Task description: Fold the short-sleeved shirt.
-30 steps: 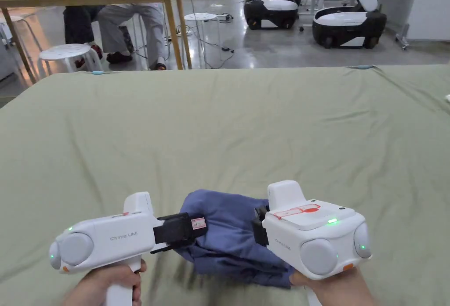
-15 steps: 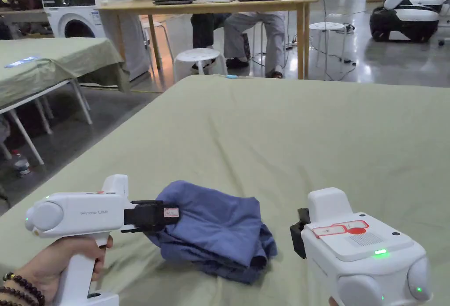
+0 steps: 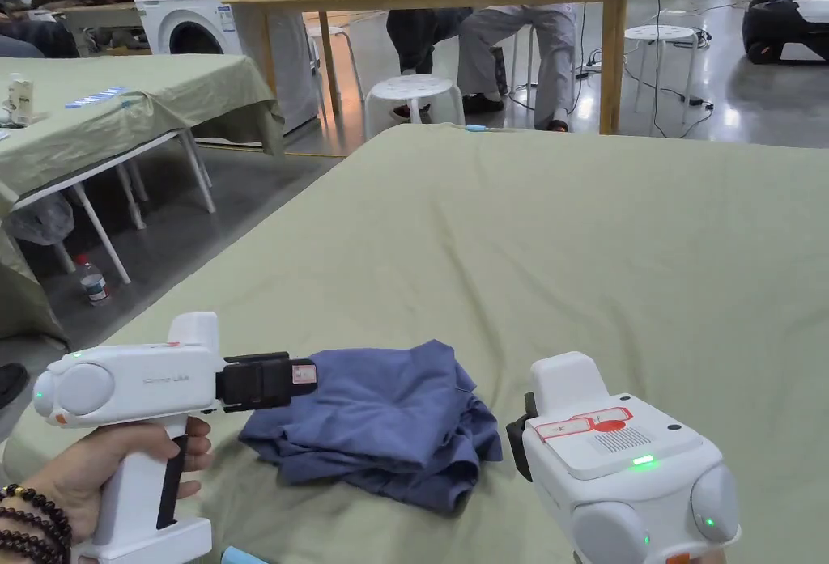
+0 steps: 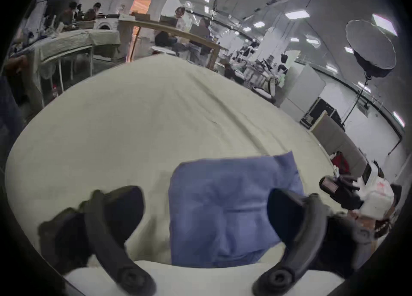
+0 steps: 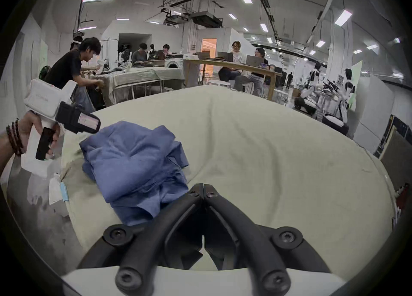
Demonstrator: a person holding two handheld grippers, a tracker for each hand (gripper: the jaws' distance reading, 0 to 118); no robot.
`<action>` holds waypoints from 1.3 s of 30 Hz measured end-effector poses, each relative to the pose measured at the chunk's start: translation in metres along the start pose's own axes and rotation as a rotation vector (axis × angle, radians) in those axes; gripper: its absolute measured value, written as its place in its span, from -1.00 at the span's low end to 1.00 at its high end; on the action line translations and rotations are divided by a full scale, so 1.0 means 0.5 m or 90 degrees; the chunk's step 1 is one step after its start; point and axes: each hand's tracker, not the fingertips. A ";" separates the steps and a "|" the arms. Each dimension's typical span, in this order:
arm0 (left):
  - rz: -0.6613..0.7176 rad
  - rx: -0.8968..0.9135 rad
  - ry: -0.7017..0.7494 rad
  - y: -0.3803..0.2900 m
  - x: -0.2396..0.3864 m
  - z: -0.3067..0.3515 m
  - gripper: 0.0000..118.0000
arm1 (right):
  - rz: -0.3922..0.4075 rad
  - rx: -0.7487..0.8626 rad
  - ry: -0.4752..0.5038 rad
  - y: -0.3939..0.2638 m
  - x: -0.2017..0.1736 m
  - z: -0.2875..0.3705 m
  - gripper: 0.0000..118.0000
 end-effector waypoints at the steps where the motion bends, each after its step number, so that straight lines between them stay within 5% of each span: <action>1: 0.006 0.015 0.009 0.014 -0.005 0.005 0.91 | -0.002 0.004 0.000 0.002 0.004 0.005 -1.00; 3: -0.015 0.045 0.044 0.032 0.029 0.028 0.99 | -0.006 0.012 0.001 0.009 0.014 0.026 -1.00; 4: -0.020 0.058 0.053 0.038 0.050 0.040 0.87 | -0.009 0.016 0.001 0.011 0.020 0.033 -1.00; 6: -0.026 0.069 0.011 0.050 0.105 0.058 0.17 | -0.016 0.022 -0.002 0.013 0.035 0.044 -1.00; 7: -0.038 0.075 0.001 0.051 0.140 0.058 -0.48 | -0.023 0.022 -0.005 0.015 0.046 0.052 -1.00; 8: -0.072 0.080 0.007 0.049 0.189 0.050 -0.80 | -0.034 0.023 -0.008 0.016 0.059 0.061 -1.00; 9: -0.106 0.095 0.032 0.046 0.219 0.038 -0.87 | -0.044 0.026 -0.012 0.017 0.074 0.072 -1.00; 20: -0.319 0.245 0.127 -0.004 0.752 -0.134 -1.00 | -0.086 0.115 -0.154 0.054 0.386 0.278 -1.00; 30: -0.339 0.391 0.077 0.130 1.145 -0.186 -1.00 | -0.097 0.240 -0.300 0.174 0.716 0.491 -1.00; 34: -0.317 0.388 0.050 0.163 1.226 -0.248 -1.00 | -0.148 0.238 -0.333 0.175 0.831 0.496 -1.00; 39: -0.320 0.388 0.048 0.161 1.277 -0.345 -1.00 | -0.121 0.237 -0.368 0.137 0.936 0.433 -1.00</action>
